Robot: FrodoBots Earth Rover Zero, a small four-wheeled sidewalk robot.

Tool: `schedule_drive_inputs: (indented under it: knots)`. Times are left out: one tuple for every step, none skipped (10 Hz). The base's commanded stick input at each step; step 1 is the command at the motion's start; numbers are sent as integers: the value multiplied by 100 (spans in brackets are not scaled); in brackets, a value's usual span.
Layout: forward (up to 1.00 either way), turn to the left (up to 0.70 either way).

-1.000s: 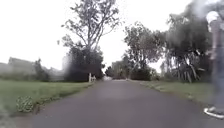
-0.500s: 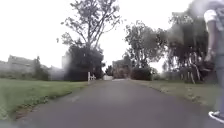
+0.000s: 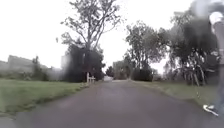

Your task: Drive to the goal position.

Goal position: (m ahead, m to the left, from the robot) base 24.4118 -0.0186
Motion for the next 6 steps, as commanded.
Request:
schedule_drive_inputs:
  knots:
    - [85,0]
    - [85,0]
    - [85,0]
    - [85,0]
    - [85,0]
    - [85,0]
